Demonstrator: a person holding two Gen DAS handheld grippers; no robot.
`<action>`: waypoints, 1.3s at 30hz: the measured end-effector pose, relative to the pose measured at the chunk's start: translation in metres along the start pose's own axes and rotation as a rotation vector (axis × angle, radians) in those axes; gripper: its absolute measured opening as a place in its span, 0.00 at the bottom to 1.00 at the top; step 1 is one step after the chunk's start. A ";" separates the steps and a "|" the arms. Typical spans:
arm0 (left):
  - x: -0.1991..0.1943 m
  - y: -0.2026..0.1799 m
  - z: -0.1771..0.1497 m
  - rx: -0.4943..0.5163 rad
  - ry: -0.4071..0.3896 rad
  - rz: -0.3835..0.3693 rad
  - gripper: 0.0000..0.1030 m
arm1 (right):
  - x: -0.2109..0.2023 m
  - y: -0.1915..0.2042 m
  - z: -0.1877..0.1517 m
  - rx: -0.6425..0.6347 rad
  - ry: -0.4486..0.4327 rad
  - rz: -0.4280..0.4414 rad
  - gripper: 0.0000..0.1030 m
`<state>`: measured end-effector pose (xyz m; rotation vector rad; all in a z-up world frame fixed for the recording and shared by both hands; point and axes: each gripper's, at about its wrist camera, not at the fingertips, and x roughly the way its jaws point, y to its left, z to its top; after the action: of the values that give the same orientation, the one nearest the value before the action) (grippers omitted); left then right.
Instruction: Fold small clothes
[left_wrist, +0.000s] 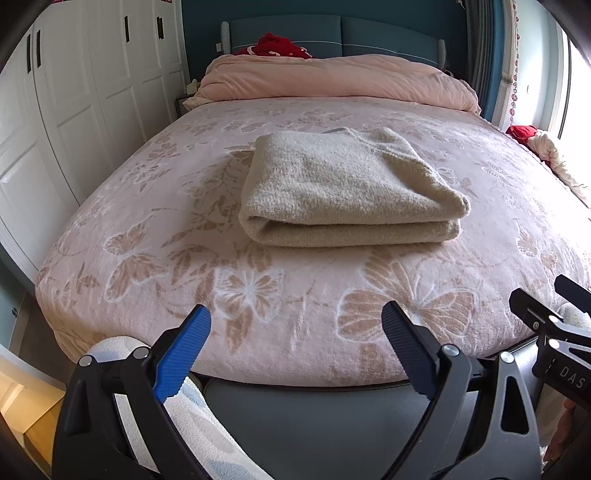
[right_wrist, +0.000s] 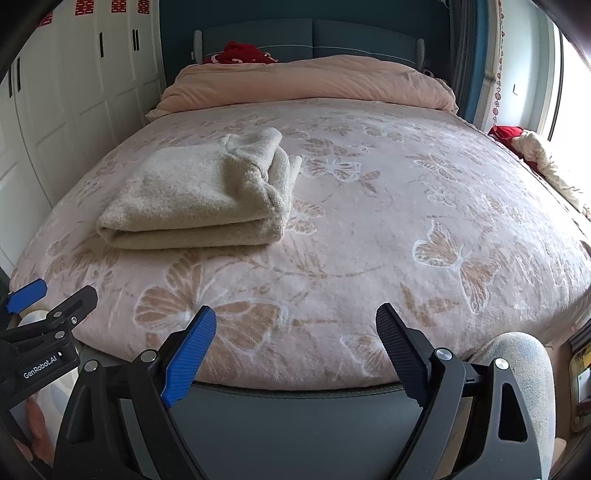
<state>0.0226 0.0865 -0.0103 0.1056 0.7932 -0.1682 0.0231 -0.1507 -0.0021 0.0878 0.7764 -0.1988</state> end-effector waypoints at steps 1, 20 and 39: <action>0.000 0.000 0.000 0.002 -0.001 0.002 0.89 | 0.000 0.000 0.000 0.001 -0.001 0.001 0.84; -0.006 -0.004 -0.001 0.010 -0.028 0.034 0.89 | -0.002 0.010 0.001 0.003 -0.012 -0.010 0.84; -0.009 -0.008 0.000 0.017 -0.036 0.046 0.90 | -0.003 0.015 0.002 0.010 -0.018 -0.012 0.84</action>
<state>0.0153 0.0798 -0.0043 0.1368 0.7532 -0.1331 0.0256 -0.1359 0.0018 0.0904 0.7581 -0.2141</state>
